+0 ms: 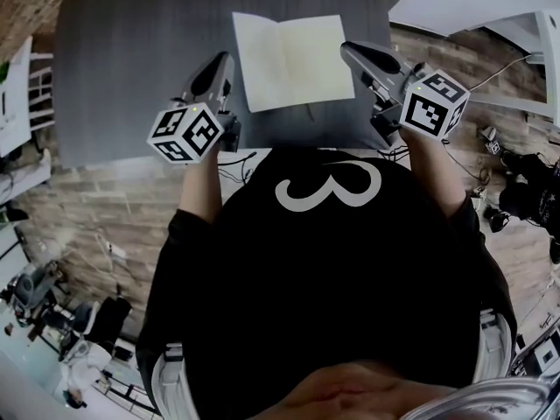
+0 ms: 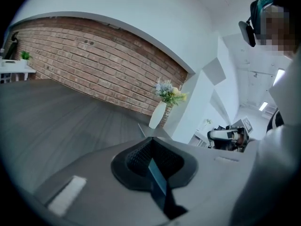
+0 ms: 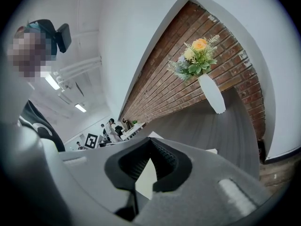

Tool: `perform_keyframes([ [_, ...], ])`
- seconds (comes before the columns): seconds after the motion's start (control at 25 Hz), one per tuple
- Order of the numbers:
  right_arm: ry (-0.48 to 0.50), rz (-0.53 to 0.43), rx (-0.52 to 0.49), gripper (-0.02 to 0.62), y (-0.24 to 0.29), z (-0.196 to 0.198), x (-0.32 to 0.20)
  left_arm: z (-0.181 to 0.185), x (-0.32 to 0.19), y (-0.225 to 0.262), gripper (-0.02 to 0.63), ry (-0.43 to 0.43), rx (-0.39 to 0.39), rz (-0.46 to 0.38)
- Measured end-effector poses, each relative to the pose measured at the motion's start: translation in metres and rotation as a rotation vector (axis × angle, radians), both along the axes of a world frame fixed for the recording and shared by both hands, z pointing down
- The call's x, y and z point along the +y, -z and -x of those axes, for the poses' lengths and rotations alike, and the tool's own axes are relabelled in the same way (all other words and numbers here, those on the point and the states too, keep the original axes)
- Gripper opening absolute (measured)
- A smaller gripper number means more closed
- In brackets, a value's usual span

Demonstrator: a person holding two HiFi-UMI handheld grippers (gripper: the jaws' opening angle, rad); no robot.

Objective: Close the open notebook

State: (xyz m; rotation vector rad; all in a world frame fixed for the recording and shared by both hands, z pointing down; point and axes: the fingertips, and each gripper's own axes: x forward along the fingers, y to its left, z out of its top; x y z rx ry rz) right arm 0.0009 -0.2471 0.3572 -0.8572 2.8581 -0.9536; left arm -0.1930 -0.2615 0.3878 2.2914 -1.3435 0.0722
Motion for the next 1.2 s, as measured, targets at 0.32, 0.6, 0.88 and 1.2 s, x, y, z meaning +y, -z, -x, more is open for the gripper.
perform_keyframes([
  [0.32,-0.012,0.031,0.011,0.002,-0.015,-0.005,0.001,-0.004,0.004,-0.035,0.018,-0.037,0.014,0.046],
  [0.6,-0.014,0.047,0.022,0.002,-0.02,-0.006,-0.003,-0.005,0.002,-0.051,0.018,-0.053,0.035,0.072],
  [0.88,-0.031,0.062,0.021,0.002,-0.025,-0.012,-0.004,-0.017,0.003,-0.053,0.018,-0.095,0.021,0.073],
  [1.2,-0.05,0.071,0.015,0.002,-0.027,-0.016,-0.005,-0.027,0.001,-0.048,0.018,-0.124,0.018,0.066],
])
